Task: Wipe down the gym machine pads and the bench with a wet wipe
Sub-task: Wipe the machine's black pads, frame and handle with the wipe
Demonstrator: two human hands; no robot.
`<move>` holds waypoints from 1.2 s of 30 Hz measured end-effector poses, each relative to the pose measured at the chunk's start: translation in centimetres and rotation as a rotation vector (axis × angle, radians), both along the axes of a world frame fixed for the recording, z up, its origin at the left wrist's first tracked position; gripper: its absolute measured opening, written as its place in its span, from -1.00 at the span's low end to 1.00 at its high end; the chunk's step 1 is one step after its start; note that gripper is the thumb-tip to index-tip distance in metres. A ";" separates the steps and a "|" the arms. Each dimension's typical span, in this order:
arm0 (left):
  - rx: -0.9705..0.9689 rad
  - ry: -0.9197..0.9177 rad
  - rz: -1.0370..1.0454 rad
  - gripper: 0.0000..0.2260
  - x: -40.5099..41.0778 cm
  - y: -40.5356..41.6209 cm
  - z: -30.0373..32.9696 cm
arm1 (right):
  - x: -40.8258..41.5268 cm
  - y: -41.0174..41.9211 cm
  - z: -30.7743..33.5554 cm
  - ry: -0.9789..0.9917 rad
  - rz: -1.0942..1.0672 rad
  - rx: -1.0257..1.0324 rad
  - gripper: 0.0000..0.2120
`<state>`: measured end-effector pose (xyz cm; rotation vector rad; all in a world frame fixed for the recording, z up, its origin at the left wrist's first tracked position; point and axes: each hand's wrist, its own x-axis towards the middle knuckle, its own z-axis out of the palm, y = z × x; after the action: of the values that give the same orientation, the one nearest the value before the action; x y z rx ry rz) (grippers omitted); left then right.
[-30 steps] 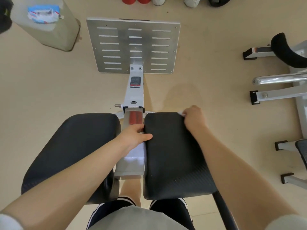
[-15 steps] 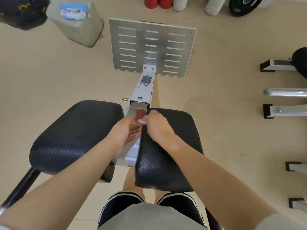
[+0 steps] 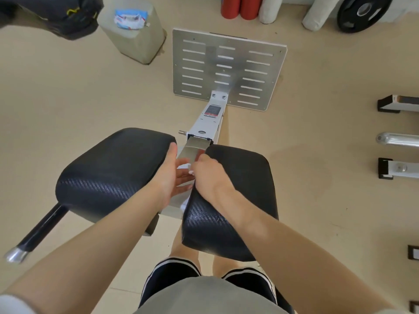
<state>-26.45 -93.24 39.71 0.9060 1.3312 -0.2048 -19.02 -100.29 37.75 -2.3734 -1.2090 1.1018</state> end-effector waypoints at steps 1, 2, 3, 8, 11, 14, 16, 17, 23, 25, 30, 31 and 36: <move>0.014 0.009 0.001 -0.43 -0.1 -0.3 0.1 | 0.3 -0.7 -0.1 0.017 0.015 -0.004 -0.72; 0.020 0.010 -0.004 -0.41 -0.1 -0.6 0.2 | 1.1 -1.5 -0.1 0.012 0.009 -0.010 -0.73; 0.022 0.007 -0.020 -0.40 -0.1 -0.9 0.2 | 2.2 -2.6 -0.5 -0.022 -0.009 -0.019 -0.73; 0.030 -0.008 -0.145 -0.40 -0.5 -2.5 0.2 | 9.0 -9.7 -3.4 -0.151 -0.298 -0.219 -0.71; 0.041 -0.006 -0.145 -0.42 -0.8 -2.8 -0.3 | 8.6 -10.5 -3.2 -0.153 -0.420 -0.235 -0.76; 0.048 -0.020 -0.125 -0.41 -0.8 -2.8 -0.6 | 5.1 -7.1 -1.3 -0.151 -0.301 -0.106 -0.78; 0.049 -0.049 -0.111 -0.39 -1.1 -2.7 -0.5 | 1.6 -4.8 0.6 -0.142 -0.180 0.010 -0.76; 0.053 -0.064 -0.114 -0.39 -1.2 -2.6 -0.5 | -0.1 -4.0 1.4 -0.136 -0.125 0.073 -0.75; 0.002 -0.090 -0.063 -0.38 -1.3 -3.2 0.2 | 0.9 -6.6 1.2 -0.106 -0.062 0.099 -0.77; -0.021 -0.119 -0.064 -0.40 -1.5 -3.2 0.1 | 3.5 -9.2 -0.1 -0.166 -0.218 -0.012 -0.76; -0.058 -0.165 -0.072 -0.44 -2.7 -2.2 -1.2 | 4.6 -10.2 -0.4 -0.192 -0.499 -0.153 -0.71; -0.064 -0.177 -0.091 -0.43 -2.8 -2.1 -1.3 | 3.5 -9.2 -0.1 -0.200 -0.486 -0.140 -0.74; -0.064 -0.152 -0.230 -0.41 -3.5 -1.5 -1.1 | -3.7 -4.8 2.3 -0.266 -0.336 0.036 -0.75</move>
<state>-29.98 -94.71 38.62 0.9997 1.0738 -0.3480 -22.73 -105.08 40.09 -2.6287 -0.8453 0.6717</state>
